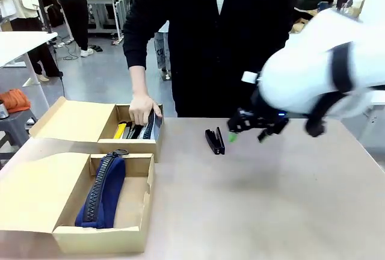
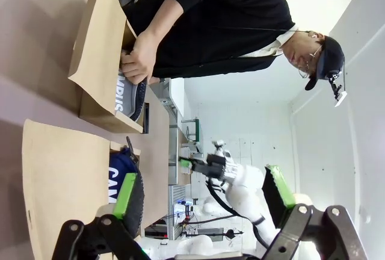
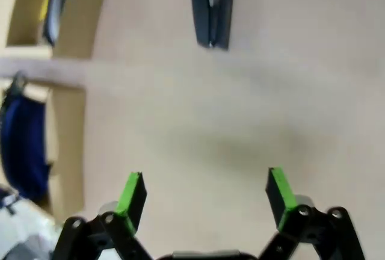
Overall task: Place items inside the box.
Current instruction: Pick up a Pencil pouch or Stapler and place it inside the Mailer Box closest to the robot.
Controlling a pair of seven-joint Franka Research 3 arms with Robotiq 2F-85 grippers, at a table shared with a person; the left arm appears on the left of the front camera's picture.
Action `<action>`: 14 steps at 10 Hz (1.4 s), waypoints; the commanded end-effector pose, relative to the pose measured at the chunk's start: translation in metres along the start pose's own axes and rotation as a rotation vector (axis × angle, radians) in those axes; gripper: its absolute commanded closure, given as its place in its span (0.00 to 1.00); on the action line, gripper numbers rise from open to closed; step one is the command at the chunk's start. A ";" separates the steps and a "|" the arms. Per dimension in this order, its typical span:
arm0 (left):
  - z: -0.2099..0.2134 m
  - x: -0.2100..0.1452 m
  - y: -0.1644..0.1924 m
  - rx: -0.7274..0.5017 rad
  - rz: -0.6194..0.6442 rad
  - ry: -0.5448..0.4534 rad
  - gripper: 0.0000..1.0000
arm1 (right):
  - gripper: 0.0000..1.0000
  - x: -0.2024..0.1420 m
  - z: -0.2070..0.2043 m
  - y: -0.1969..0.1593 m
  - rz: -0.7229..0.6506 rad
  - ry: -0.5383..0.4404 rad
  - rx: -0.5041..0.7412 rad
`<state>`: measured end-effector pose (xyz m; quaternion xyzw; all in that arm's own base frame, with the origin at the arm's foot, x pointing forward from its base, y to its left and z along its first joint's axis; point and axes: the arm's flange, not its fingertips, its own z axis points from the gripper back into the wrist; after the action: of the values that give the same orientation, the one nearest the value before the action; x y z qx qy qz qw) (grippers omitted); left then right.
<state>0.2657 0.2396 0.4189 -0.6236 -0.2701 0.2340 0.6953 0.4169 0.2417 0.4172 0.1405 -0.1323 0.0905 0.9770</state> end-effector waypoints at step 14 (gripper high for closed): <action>0.000 -0.002 -0.001 -0.019 -0.017 -0.006 0.00 | 0.00 0.123 -0.168 0.035 0.072 0.161 -0.175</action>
<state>0.2655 0.2396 0.4191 -0.6235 -0.2705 0.2340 0.6952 0.5554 0.3347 0.3047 0.0666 -0.0703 0.1310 0.9866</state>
